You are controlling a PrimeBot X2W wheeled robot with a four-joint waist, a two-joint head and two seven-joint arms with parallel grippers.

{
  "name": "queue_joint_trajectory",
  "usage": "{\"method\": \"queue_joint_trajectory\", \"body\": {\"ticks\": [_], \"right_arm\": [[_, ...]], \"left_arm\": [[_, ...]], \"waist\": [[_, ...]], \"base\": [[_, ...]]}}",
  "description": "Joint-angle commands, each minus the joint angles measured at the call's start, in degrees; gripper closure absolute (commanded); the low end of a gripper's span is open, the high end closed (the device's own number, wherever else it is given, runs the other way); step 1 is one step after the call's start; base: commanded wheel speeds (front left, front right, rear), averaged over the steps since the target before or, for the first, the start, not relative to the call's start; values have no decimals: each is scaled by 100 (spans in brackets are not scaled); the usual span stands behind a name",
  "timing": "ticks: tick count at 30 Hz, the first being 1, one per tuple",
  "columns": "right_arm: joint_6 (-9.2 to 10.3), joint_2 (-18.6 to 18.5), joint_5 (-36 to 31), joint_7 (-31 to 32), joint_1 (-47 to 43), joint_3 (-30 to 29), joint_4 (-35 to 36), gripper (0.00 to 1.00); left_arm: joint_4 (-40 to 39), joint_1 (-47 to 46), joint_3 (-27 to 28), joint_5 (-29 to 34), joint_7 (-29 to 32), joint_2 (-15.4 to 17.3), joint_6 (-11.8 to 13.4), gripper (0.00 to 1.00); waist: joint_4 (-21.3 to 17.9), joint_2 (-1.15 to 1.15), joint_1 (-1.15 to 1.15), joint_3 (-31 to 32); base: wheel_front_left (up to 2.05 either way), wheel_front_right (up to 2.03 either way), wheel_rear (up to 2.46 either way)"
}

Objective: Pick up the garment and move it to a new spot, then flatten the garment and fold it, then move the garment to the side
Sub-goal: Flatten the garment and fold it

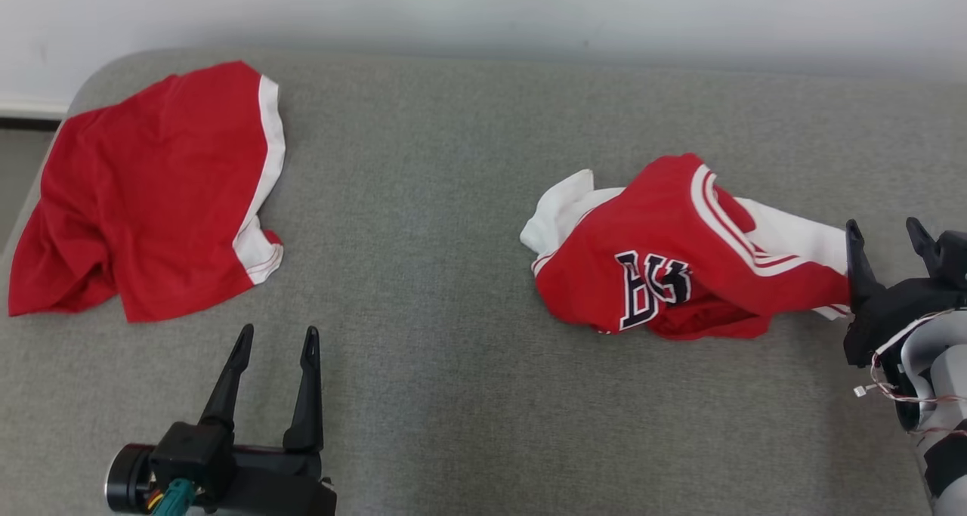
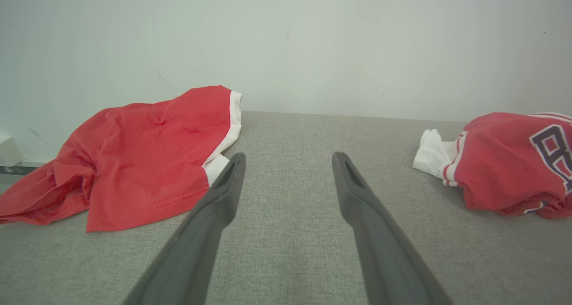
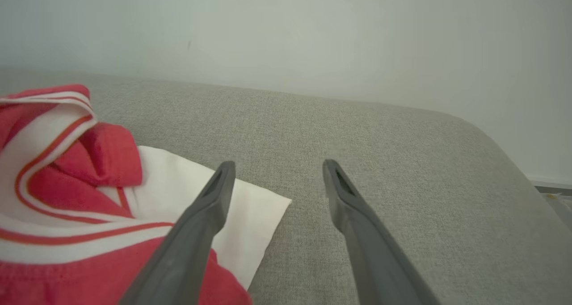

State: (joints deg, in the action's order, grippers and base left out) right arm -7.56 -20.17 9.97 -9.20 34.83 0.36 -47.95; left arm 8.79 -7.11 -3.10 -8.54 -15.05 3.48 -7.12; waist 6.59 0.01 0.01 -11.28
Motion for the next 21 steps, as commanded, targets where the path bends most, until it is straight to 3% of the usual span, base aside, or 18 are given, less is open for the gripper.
{"method": "queue_joint_trajectory", "body": {"ticks": [1, 8, 14, 15, 16, 21], "right_arm": [[15, -56, 38, 15, 88, 29, -118, 0], [15, -166, 289, 134, 533, 137, -1109, 0], [15, -23, 505, 214, 696, 253, -1703, 0], [14, 13, 542, 230, 702, 297, -1761, 56], [14, 24, 580, 218, 715, 338, -1805, 100], [15, -84, 773, -73, 841, 449, -1864, 100]], "left_arm": [[-3, -78, -10, 63, -20, -21, -19, 0], [33, -242, -99, 52, -20, -34, -38, 0], [72, -311, -113, 18, -20, -44, -27, 0], [80, -315, -108, 16, -20, -45, -28, 0], [89, -317, -100, 15, -20, -47, -29, 0], [127, -245, -36, 44, -20, -51, -31, 0]], "waist": [[162, -1, -1, -186], [327, -1, -1, -378], [384, -1, -1, -414], [385, -1, -1, -408], [382, -1, -1, -399], [301, -1, -1, -267]], "base": [[0, 0, 0], [0, 0, 0], [0, 0, 0], [0, 0, 0], [0, 0, 0], [0, 0, 0]]}}
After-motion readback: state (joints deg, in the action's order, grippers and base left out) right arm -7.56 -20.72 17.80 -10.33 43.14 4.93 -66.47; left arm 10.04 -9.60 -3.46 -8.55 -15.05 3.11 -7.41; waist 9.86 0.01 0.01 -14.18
